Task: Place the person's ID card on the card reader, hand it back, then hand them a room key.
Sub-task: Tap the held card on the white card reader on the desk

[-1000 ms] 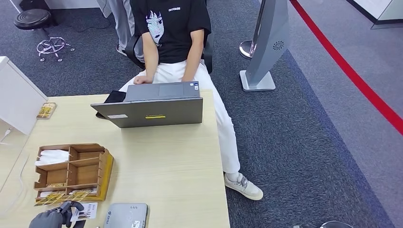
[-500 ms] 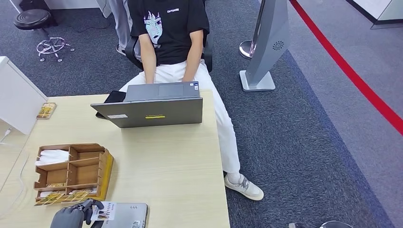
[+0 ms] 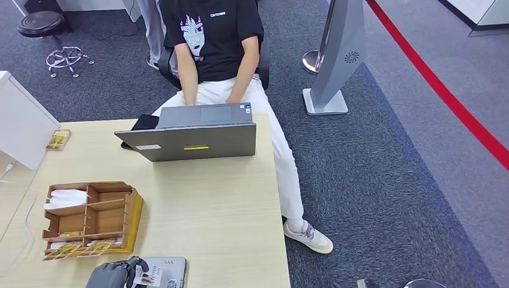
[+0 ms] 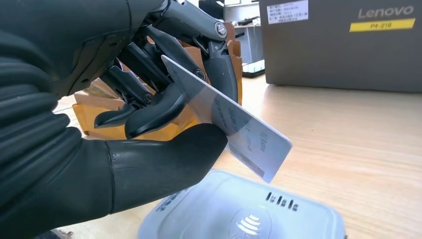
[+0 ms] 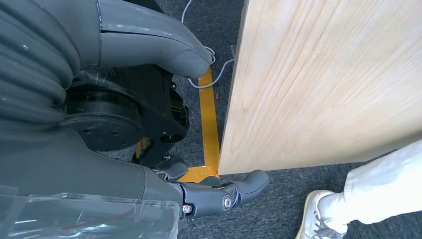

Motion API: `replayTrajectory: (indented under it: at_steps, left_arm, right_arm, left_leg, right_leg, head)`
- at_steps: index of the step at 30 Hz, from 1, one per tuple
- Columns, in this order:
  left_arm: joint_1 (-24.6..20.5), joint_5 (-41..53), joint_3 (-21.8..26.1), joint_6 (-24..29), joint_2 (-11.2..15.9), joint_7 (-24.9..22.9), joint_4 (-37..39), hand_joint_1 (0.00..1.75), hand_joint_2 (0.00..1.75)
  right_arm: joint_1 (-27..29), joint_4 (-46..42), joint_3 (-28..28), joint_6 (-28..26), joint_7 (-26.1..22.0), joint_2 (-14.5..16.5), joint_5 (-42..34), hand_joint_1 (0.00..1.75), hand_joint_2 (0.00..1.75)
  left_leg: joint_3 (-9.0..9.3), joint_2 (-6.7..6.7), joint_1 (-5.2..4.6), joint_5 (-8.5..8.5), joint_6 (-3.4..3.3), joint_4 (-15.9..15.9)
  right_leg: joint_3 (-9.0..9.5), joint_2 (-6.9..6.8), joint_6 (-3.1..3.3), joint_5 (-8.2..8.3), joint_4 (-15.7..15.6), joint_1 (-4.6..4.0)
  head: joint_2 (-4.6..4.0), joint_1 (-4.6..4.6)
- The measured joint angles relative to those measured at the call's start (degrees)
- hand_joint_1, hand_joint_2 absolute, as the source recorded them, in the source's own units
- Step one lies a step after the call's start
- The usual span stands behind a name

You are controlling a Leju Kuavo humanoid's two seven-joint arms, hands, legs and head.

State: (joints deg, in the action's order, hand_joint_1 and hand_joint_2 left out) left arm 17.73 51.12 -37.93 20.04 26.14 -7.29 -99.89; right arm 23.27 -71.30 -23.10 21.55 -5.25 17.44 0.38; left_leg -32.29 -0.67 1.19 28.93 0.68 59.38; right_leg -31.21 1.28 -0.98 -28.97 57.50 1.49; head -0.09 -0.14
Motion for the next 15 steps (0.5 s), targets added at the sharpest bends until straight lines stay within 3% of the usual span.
replayTrajectory:
  at_steps: [15]
  left_arm:
    - [-2.0,-3.1,-6.1,-0.2,2.7,-5.5,2.7,1.75,1.75]
  right_arm:
    - [-0.3,0.7,-0.4,0.9,0.4,0.0,0.6,0.0,1.75]
  left_leg:
    - [0.0,-0.02,0.0,0.0,0.0,0.0]
  right_leg:
    - [0.02,-0.03,0.0,0.0,0.0,0.0]
  head:
    - [0.0,0.01]
